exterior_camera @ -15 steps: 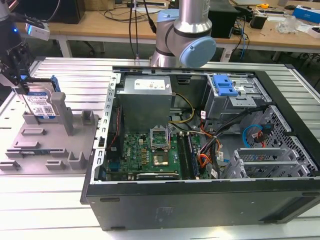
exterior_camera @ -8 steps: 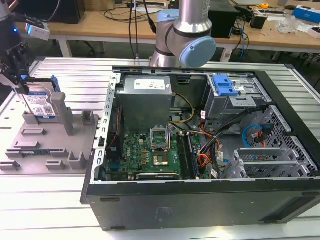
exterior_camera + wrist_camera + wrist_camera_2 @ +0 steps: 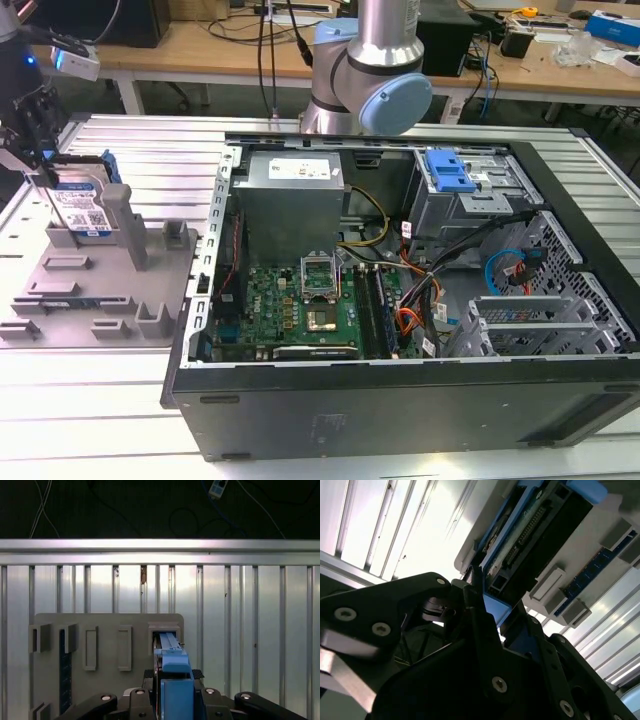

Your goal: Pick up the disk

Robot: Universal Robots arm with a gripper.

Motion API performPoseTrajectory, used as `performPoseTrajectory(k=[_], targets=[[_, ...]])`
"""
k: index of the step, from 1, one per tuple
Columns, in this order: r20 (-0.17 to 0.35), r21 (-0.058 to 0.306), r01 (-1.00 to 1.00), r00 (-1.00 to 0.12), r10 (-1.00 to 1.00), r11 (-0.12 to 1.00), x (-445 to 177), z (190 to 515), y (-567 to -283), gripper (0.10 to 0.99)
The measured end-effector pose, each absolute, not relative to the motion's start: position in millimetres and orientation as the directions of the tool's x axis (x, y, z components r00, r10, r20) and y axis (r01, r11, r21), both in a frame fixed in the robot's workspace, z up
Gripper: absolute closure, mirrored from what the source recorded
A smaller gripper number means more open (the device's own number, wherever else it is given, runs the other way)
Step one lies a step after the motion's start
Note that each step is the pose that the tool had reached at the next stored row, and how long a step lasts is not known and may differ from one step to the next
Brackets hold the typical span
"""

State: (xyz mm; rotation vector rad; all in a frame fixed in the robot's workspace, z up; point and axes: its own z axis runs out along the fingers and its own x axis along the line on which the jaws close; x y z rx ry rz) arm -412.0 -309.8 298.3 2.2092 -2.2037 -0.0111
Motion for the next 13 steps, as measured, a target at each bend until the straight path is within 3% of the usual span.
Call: performPoseTrajectory(k=[7, 13], targets=[[0.01, 0.02, -1.0, 0.003, -1.0, -0.002, -412.0, 310.7, -309.9, 0.718], [0.01, 0.02, -1.0, 0.003, -1.0, -0.002, -412.0, 352.4, -309.9, 0.718]])
